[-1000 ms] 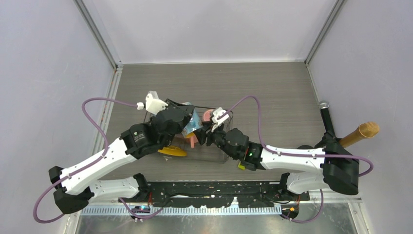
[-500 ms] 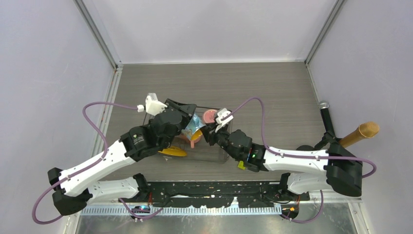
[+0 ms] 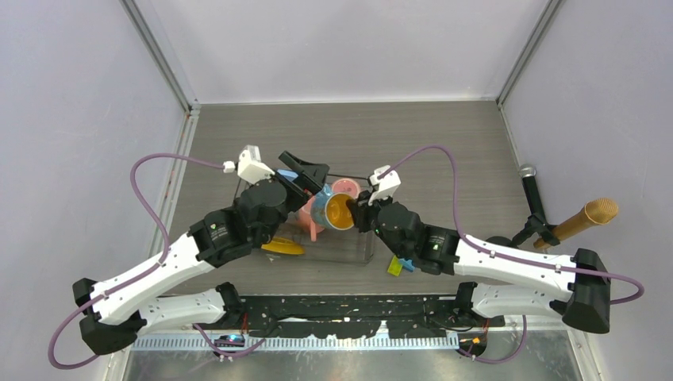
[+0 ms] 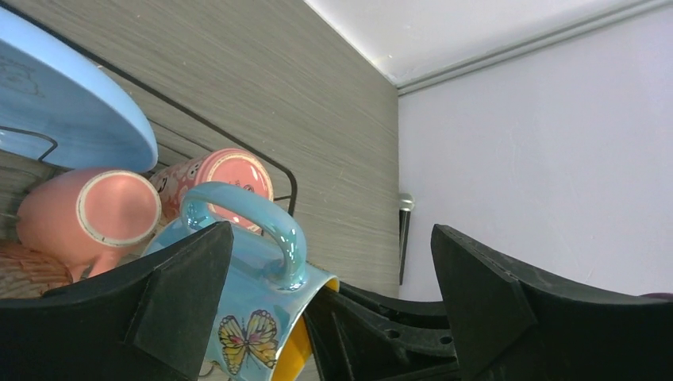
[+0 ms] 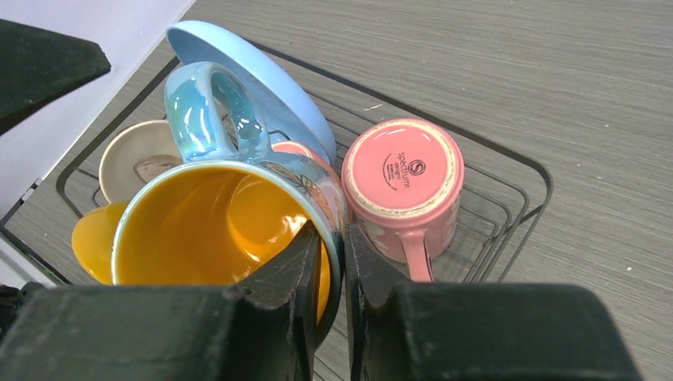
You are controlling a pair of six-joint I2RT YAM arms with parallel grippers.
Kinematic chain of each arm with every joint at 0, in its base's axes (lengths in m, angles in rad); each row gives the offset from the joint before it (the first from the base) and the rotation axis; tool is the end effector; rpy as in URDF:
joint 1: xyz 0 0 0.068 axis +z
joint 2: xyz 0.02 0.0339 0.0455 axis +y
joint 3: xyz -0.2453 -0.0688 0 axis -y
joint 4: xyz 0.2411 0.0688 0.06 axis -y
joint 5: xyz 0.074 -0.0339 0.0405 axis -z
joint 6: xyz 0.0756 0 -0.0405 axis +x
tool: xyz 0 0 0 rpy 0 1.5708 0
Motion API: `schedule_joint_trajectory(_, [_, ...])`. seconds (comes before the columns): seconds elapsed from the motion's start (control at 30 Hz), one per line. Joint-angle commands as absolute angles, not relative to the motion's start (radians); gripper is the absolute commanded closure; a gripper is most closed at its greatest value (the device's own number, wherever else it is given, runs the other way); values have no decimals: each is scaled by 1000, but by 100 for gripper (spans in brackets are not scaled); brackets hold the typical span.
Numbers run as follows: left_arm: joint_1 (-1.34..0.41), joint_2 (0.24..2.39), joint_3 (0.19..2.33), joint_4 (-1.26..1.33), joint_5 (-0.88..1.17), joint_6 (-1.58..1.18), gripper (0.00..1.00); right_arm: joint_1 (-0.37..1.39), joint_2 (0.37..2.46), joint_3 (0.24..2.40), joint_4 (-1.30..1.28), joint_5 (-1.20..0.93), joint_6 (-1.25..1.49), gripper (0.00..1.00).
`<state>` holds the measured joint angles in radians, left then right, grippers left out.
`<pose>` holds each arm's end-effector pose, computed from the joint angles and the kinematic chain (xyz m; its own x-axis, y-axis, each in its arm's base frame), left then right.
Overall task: Unload the mixed dishes from the dish rack
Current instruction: Place the cup at the center of the board.
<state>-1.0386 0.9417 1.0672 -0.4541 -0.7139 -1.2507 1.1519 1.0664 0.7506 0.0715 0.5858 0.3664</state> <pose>0.1601 -0.1743 0.3592 -0.3712 -0.7834 -0.4984 -0.0495 0.5527 -0.8319 0.1530 0.2408 0.2773 -0.2864 0.0907 -0.9538 -0.4717 0.8531 0.2228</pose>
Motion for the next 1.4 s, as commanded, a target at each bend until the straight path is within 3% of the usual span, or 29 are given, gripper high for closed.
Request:
schedule_joint_trajectory(0.0, [-1041, 917, 1072, -374, -697, -1150, 0, 1153, 1013, 901, 91, 663, 405, 100])
schedule_joint_trajectory(0.37, [-1041, 849, 1033, -344, -642, -815, 0, 1067, 1001, 1121, -240, 836, 372, 100])
schedule_joint_trajectory(0.7, [-1041, 880, 1038, -518, -560, -652, 0, 593, 1098, 1273, -581, 634, 498, 100])
schedule_joint_trajectory(1.07, [-1041, 938, 1024, -592, -567, -643, 0, 161, 1232, 1223, -653, 317, 548, 100])
schedule_joint_trajectory(1.37, [-1042, 921, 976, -561, -566, -657, 0, 36, 1350, 1167, -594, 321, 547, 100])
